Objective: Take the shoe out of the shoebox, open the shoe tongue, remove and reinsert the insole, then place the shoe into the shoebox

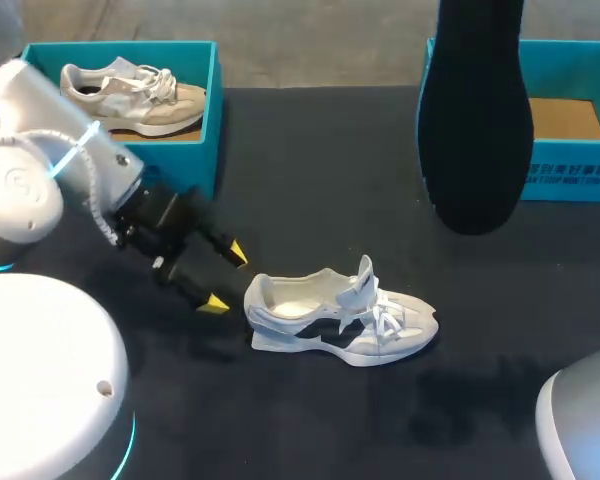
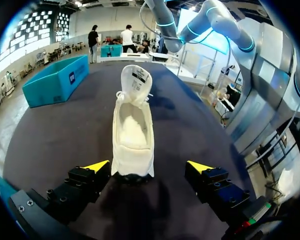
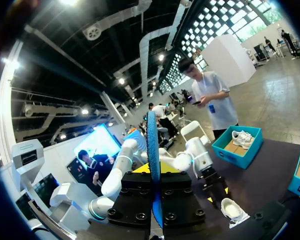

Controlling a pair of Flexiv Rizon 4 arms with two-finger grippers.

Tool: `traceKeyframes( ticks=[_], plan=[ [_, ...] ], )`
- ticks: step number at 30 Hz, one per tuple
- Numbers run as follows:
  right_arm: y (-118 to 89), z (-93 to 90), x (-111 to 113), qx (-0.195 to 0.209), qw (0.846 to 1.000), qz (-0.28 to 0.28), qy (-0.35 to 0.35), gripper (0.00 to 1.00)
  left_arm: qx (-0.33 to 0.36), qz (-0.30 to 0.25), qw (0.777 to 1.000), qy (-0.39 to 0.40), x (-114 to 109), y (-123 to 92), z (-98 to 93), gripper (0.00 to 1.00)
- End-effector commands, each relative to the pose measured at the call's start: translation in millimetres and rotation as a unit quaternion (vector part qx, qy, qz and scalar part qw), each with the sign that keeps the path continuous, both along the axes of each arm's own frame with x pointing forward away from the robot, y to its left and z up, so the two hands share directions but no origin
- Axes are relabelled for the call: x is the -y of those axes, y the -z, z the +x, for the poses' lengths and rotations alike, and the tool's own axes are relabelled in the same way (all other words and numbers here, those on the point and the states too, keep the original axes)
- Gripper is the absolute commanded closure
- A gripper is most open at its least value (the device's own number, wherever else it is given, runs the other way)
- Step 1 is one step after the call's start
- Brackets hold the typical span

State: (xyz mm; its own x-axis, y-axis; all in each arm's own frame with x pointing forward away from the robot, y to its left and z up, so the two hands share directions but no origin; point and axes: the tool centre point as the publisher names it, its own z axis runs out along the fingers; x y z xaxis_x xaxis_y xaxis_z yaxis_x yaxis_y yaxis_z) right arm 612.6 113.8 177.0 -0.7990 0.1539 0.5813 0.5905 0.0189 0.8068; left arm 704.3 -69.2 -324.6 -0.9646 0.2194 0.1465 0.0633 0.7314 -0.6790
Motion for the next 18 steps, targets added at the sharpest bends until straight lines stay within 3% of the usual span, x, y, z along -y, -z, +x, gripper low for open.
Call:
traceKeyframes(
  ticks=[1, 6, 18],
  plan=[
    [-1.7, 2.6, -2.6, -0.001, 1.000, -0.002, -0.001, 1.00, 0.024, 0.081, 0.996, 0.010, 2.9, -12.6, 0.5, 0.00],
    [-1.7, 2.6, -2.6, -0.001, 1.000, -0.002, -0.001, 1.00, 0.039, 0.119, 0.992, 0.002, 9.3, -18.6, 6.0, 0.00],
    [-1.7, 2.6, -2.6, -0.001, 1.000, -0.002, -0.001, 1.00, 0.039, 0.119, 0.992, 0.002, 9.3, -18.6, 6.0, 0.00]
  ],
)
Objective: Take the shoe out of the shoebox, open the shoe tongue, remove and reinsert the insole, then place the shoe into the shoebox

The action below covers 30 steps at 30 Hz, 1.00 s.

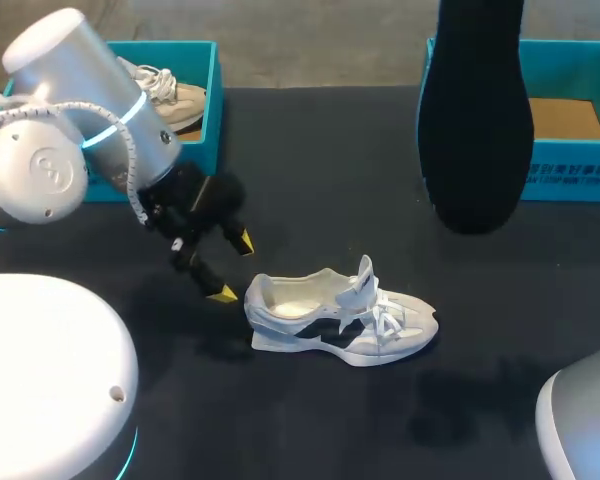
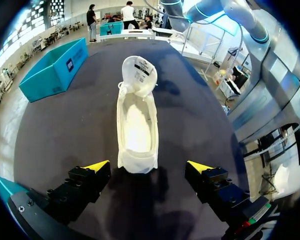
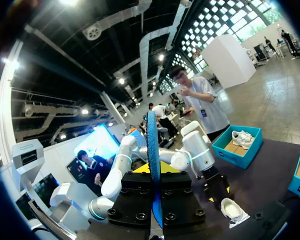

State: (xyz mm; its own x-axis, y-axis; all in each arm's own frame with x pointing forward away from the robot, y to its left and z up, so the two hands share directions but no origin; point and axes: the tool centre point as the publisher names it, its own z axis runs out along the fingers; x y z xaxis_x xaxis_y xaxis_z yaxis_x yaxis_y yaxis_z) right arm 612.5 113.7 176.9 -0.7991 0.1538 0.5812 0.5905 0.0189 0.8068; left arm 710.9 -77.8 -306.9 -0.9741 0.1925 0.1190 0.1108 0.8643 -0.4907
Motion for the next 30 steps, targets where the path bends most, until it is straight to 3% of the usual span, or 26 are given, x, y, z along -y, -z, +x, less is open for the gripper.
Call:
traceKeyframes(
  ticks=[1, 5, 14, 30],
  plan=[
    [-1.8, 2.7, -2.6, -0.001, 1.000, -0.002, -0.001, 1.00, 0.001, 0.006, 1.000, 0.000, 0.7, -0.9, -0.6, 0.00],
    [-1.8, 2.7, -2.6, -0.001, 1.000, -0.002, -0.001, 1.00, 0.001, 0.006, 1.000, 0.000, 0.7, -0.9, -0.6, 0.00],
    [-1.8, 2.7, -2.6, -0.001, 1.000, -0.002, -0.001, 1.00, 0.010, 0.067, 0.997, 0.023, 28.5, -0.8, -14.6, 0.00],
    [-1.8, 2.7, -2.6, -0.001, 1.000, -0.002, -0.001, 1.00, 0.033, 0.089, 0.995, 0.036, 39.1, 5.7, -21.5, 0.00]
  ],
)
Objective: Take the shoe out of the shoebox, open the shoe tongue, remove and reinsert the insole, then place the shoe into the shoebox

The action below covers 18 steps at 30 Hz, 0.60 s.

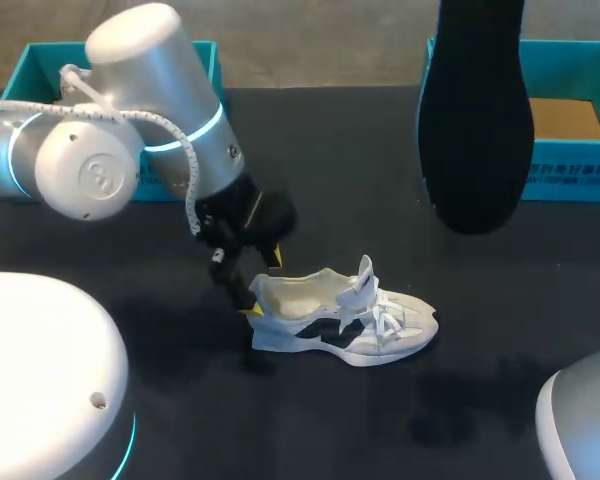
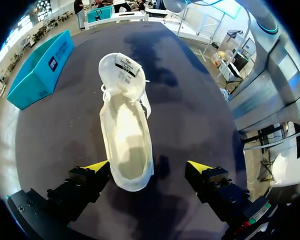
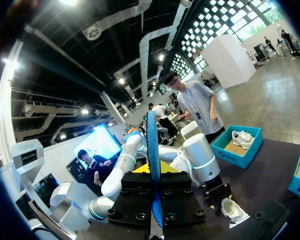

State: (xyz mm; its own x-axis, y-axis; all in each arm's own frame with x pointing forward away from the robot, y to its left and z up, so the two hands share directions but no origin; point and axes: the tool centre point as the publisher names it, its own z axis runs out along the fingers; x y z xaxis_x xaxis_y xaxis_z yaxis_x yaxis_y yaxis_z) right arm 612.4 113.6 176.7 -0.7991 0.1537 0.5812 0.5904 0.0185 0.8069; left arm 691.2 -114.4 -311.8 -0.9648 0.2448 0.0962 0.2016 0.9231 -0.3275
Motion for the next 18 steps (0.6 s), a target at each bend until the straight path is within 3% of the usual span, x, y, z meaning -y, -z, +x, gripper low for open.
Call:
traceKeyframes(
  ticks=[1, 9, 18],
  plan=[
    [-2.3, 3.3, -6.0, -0.005, 1.000, -0.009, 0.003, 1.00, 0.003, 0.004, 1.000, 0.000, 3.0, 1.3, -1.6, 0.00],
    [-8.7, -1.0, -28.0, -0.015, 0.999, -0.031, 0.014, 1.00, 0.006, 0.009, 1.000, -0.001, 4.9, 1.7, 0.2, 0.00],
    [-12.2, -0.8, -49.1, -0.012, 1.000, -0.018, 0.008, 1.00, 0.011, 0.014, 1.000, -0.002, 8.0, 0.0, 5.1, 0.00]
  ],
)
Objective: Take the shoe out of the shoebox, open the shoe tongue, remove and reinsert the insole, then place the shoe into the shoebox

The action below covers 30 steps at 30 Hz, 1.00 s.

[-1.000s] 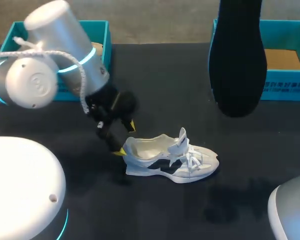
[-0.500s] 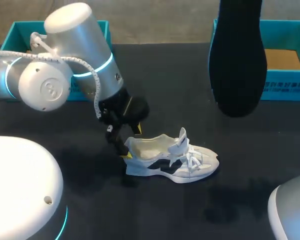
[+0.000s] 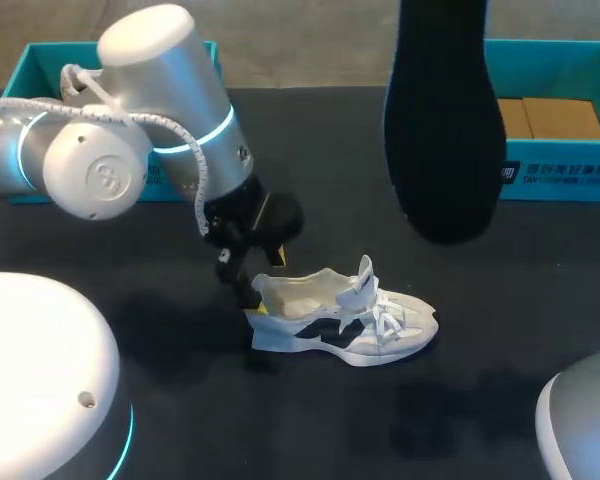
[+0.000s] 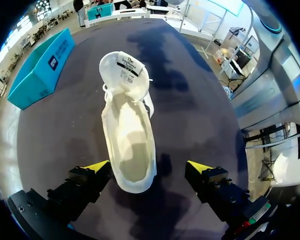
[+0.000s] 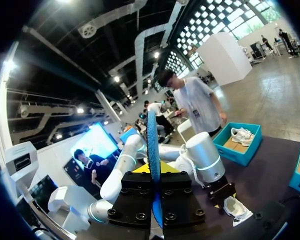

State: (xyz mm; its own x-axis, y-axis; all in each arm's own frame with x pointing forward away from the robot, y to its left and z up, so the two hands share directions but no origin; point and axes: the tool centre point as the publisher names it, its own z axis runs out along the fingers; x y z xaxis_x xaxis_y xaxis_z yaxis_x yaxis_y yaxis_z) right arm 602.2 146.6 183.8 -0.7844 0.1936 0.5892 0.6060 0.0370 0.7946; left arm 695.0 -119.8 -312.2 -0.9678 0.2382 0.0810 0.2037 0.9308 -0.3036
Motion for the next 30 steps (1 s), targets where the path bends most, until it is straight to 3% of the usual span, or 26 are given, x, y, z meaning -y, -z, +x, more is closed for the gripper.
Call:
traceKeyframes(
  ticks=[1, 9, 30],
  plan=[
    [-4.4, 10.6, -19.3, -0.003, 1.000, 0.003, -0.002, 1.00, 0.001, 0.004, 1.000, -0.001, 3.0, -0.6, 1.7, 0.00],
    [6.3, 16.3, -36.0, -0.005, 1.000, 0.007, 0.008, 1.00, 0.002, 0.006, 1.000, -0.005, 4.8, -2.0, 6.1, 0.00],
    [13.6, 15.0, -40.2, -0.019, 1.000, 0.004, 0.018, 1.00, 0.013, 0.037, 0.999, 0.000, 17.1, -1.2, 20.0, 0.00]
  ],
)
